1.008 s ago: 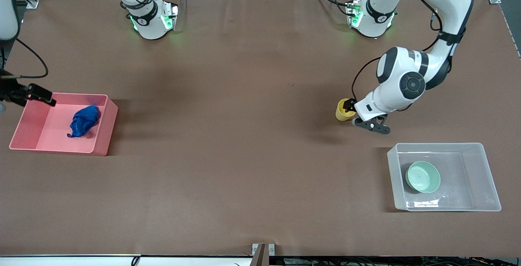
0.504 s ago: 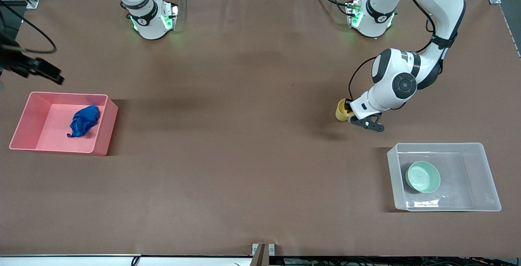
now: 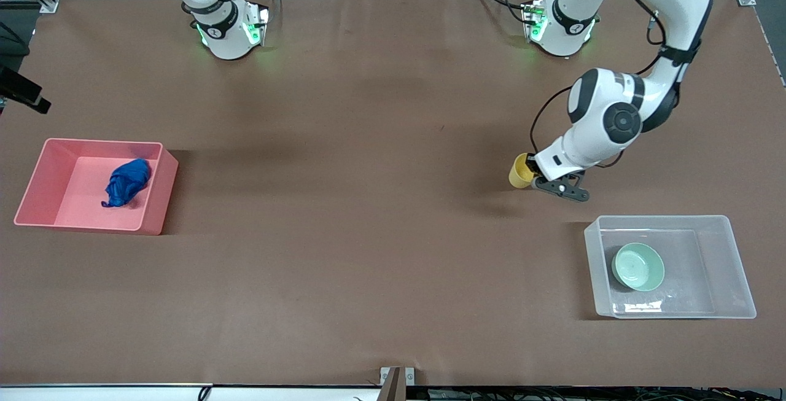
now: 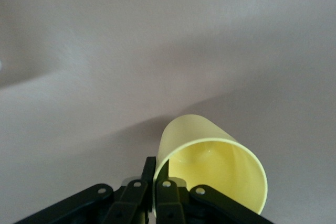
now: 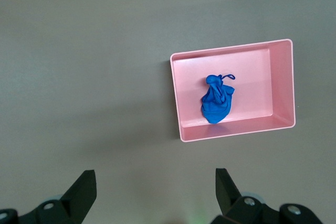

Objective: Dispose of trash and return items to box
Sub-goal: 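Grasp the yellow cup with the left gripper while the right gripper withdraws, then carry the yellow cup into the green bowl in the clear box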

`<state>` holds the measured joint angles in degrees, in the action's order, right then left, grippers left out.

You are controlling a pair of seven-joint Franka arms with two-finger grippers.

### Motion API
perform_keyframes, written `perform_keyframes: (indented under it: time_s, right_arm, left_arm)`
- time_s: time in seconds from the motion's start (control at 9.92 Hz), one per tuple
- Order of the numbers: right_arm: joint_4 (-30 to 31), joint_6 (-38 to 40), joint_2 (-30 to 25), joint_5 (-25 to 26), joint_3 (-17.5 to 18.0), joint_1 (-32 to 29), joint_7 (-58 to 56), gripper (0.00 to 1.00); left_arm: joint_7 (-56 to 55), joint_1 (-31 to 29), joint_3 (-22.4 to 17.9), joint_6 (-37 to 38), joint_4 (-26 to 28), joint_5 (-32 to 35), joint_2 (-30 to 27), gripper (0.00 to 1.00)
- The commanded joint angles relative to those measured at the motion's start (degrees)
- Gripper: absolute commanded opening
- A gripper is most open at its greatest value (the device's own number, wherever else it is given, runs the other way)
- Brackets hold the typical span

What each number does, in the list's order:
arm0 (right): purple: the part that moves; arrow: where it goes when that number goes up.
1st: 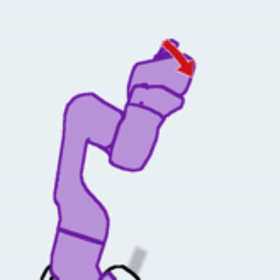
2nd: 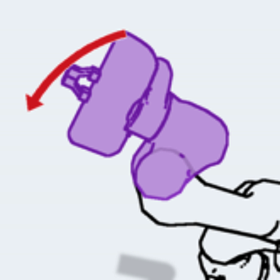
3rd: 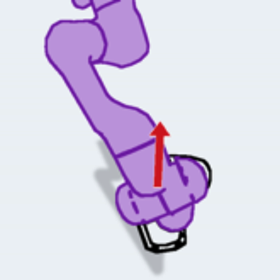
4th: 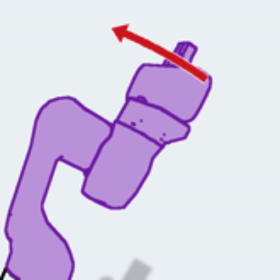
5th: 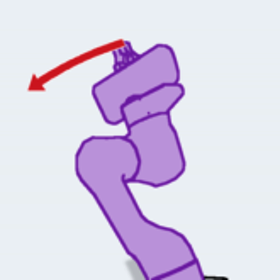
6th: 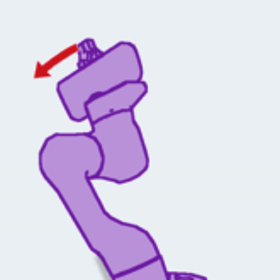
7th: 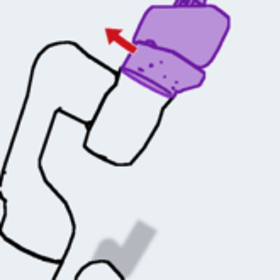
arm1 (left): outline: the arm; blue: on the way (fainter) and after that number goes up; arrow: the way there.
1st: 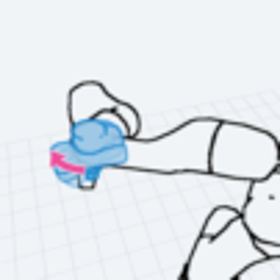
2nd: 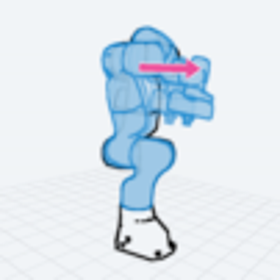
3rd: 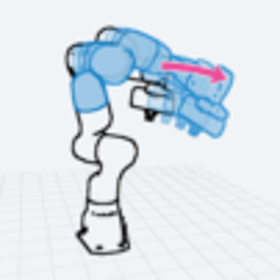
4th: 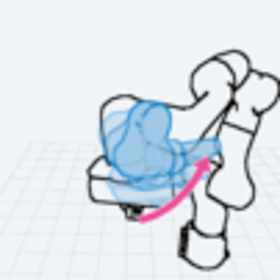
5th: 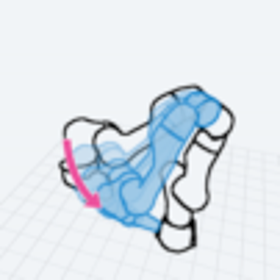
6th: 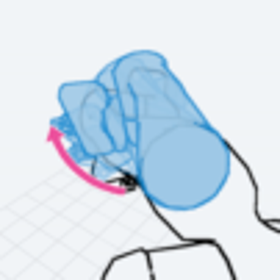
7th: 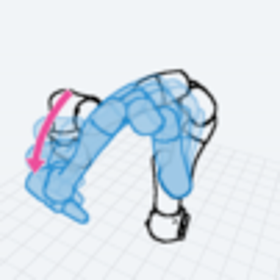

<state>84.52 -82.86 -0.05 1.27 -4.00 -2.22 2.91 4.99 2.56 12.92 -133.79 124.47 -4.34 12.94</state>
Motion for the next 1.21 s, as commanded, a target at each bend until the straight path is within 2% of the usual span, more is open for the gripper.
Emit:
perform_keyframes:
  time_s: [0.0,0.1,0.3,0.5,0.71,0.81,0.91,1.11]
  right_arm:
    - [-0.7,-1.1,0.1,-0.5,0.6,-0.5,-3.8,1.0]
    - [-0.7,-1.0,0.1,-0.3,0.5,-0.5,-5.1,1.0]
    - [-0.2,-1.2,0.0,-0.3,0.1,-0.2,-4.8,1.0]
    - [-0.2,-1.2,0.0,-0.3,-0.2,0.6,-4.6,1.0]
    - [-0.2,-1.3,0.0,-0.3,-0.3,0.9,-4.6,1.0]
    - [-0.2,-1.3,0.0,-0.3,-0.3,1.0,-4.6,1.0]
    - [-0.2,-1.4,0.0,-0.3,-0.3,1.0,-4.6,1.0]
    - [-0.3,-1.4,0.0,-0.3,-0.2,1.1,-4.6,1.0]
  left_arm:
    - [2.6,-0.3,-3.4,11.6,-13.5,1.2,3.7,0.0]
    - [4.0,-0.2,-5.8,14.4,-19.4,1.1,5.8,0.0]
    - [9.3,-0.2,-13.3,15.0,-30.1,0.6,11.0,0.0]
    - [10.8,-0.3,-20.7,14.9,-37.3,0.4,17.6,0.0]
    - [11.6,-0.8,-25.3,14.2,-46.2,-0.1,25.9,0.0]
    - [13.1,-1.0,-26.5,13.5,-48.1,-1.4,28.8,0.0]
    - [13.5,-1.7,-26.8,10.9,-47.8,-4.5,30.3,0.0]
    - [13.6,-2.3,-27.2,10.5,-47.4,-7.4,31.9,0.0]
